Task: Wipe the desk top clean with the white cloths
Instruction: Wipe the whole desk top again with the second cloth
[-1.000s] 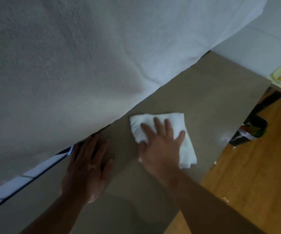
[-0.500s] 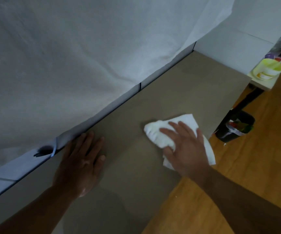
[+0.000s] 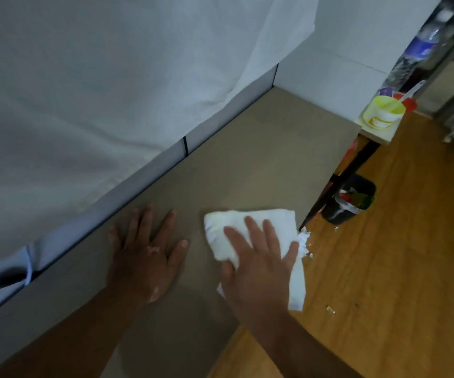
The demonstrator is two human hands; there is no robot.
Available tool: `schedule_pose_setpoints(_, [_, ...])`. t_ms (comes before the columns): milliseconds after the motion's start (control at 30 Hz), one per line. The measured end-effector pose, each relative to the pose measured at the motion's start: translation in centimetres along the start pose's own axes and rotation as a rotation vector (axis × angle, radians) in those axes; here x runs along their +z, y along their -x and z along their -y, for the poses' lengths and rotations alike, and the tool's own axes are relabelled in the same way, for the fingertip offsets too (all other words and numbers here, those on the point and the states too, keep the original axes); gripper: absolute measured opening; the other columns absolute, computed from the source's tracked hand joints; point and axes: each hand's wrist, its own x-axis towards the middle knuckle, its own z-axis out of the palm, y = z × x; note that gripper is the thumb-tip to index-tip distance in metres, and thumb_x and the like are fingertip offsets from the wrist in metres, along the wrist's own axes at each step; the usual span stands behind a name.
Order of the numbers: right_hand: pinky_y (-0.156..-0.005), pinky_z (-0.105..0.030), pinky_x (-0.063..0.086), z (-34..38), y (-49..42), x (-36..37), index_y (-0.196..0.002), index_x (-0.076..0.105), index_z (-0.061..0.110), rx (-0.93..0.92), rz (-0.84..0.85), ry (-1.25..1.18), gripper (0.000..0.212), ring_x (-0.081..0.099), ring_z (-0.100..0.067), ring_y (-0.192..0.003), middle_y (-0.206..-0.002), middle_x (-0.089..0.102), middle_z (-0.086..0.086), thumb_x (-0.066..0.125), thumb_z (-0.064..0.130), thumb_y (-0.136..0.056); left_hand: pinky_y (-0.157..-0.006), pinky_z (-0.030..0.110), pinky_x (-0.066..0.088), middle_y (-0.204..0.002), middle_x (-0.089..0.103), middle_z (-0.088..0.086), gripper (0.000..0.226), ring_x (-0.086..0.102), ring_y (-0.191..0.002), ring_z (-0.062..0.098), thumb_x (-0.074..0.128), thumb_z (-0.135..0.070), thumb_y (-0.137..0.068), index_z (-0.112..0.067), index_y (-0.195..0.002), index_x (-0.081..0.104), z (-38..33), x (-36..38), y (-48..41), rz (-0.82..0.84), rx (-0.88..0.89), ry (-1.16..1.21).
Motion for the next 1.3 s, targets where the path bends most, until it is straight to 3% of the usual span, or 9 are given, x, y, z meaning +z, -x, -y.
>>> schedule_pose_setpoints(233, [-0.119, -0.071, 0.016, -5.9, -4.4, -1.5, -0.134, 0.055, 0.052, -0.101, 0.116, -0.121, 0.050, 0.035, -0.018, -0.149, -0.154, 0.048, 0.018, 0.045, 0.059, -0.086, -0.122, 0.060, 0.018, -0.166, 0.026, 0.014, 0.083, 0.022, -0.152, 0.035, 0.006, -0.078, -0.087, -0.043, -0.160, 0.024, -1.3, -0.3, -3.4, -0.053, 0.004, -0.027])
schedule_pose_setpoints(400, [-0.120, -0.067, 0.013, -10.4, -12.2, -2.7, -0.142, 0.051, 0.051, 0.071, 0.093, -0.112, 0.058, 0.024, -0.017, -0.152, -0.159, 0.041, 0.016, 0.040, 0.060, -0.086, -0.113, 0.061, 0.034, -0.156, 0.042, 0.017, 0.076, 0.035, -0.143, 0.040, 0.021, -0.076, -0.093, -0.036, -0.155, 0.040, -0.9, -0.3, -4.7, -0.093, 0.041, -0.064])
schedule_pose_setpoints(533, [-0.116, -0.073, 0.022, -13.5, -19.5, -2.9, -0.143, 0.053, 0.041, 0.238, 0.035, -0.116, 0.061, 0.035, -0.028, -0.147, -0.156, 0.047, 0.005, 0.038, 0.062, -0.088, -0.115, 0.059, 0.033, -0.158, 0.041, 0.014, 0.077, 0.035, -0.145, 0.037, 0.021, -0.076, -0.093, -0.036, -0.155, 0.040, -0.9, -0.5, -4.8, -0.125, 0.033, -0.067])
schedule_pose_setpoints(700, [-0.112, -0.083, 0.008, -9.1, -18.9, -2.5, -0.151, 0.040, 0.039, 0.433, 0.030, -0.043, 0.055, 0.015, -0.031, -0.154, -0.163, 0.030, 0.001, 0.053, 0.045, -0.098, -0.118, 0.057, 0.030, -0.160, 0.039, 0.012, 0.082, 0.032, -0.147, 0.035, 0.011, -0.079, -0.093, -0.035, -0.158, 0.035, -1.0, -0.4, -4.9, -0.121, 0.014, -0.087])
schedule_pose_setpoints(833, [-0.114, -0.080, 0.009, -3.0, -12.9, -1.0, -0.157, 0.027, 0.043, 0.249, 0.168, 0.115, 0.063, 0.008, -0.035, -0.157, -0.171, 0.016, -0.001, 0.048, 0.050, -0.098, -0.118, 0.059, 0.030, -0.157, 0.044, 0.014, 0.082, 0.036, -0.145, 0.038, 0.017, -0.076, -0.094, -0.029, -0.156, 0.042, -1.2, -0.5, -5.2, -0.137, 0.018, -0.083])
schedule_pose_setpoints(967, [-0.105, -0.082, 0.029, 2.4, -6.1, 0.7, -0.143, 0.058, 0.037, -0.125, 0.202, 0.048, 0.061, 0.042, -0.042, -0.146, -0.156, 0.051, -0.007, 0.043, 0.049, -0.085, -0.114, 0.061, 0.035, -0.152, 0.050, 0.019, 0.071, 0.045, -0.140, 0.042, 0.033, -0.061, -0.095, -0.020, -0.152, 0.050, -1.2, -0.6, -5.2, -0.222, 0.057, -0.043])
schedule_pose_setpoints(1067, [-0.110, -0.079, 0.028, 1.4, -9.1, 0.5, -0.139, 0.053, 0.048, -0.243, 0.256, 0.006, 0.057, 0.041, -0.034, -0.148, -0.156, 0.050, 0.003, 0.039, 0.051, -0.084, -0.112, 0.060, 0.038, -0.151, 0.052, 0.020, 0.065, 0.047, -0.138, 0.042, 0.037, -0.053, -0.096, -0.017, -0.148, 0.054, -1.1, -0.7, -5.5, -0.272, 0.068, -0.016])
schedule_pose_setpoints(1167, [-0.117, -0.074, 0.011, -0.7, -15.6, 0.1, -0.146, 0.044, 0.055, -0.213, 0.266, -0.013, 0.055, 0.024, -0.023, -0.155, -0.163, 0.036, 0.012, 0.040, 0.052, -0.091, -0.112, 0.057, 0.038, -0.151, 0.052, 0.019, 0.065, 0.048, -0.137, 0.041, 0.036, -0.052, -0.097, -0.014, -0.147, 0.056, -1.1, -0.6, -5.6, -0.291, 0.070, -0.018])
schedule_pose_setpoints(1300, [-0.118, -0.074, 0.003, -0.7, -22.7, 0.4, -0.150, 0.039, 0.050, 0.038, 0.206, -0.005, 0.050, 0.013, -0.021, -0.156, -0.167, 0.027, 0.010, 0.043, 0.048, -0.100, -0.113, 0.051, 0.035, -0.153, 0.051, 0.016, 0.070, 0.045, -0.140, 0.036, 0.034, -0.054, -0.097, -0.011, -0.150, 0.050, -1.1, -0.5, -5.8, -0.259, 0.030, -0.034])
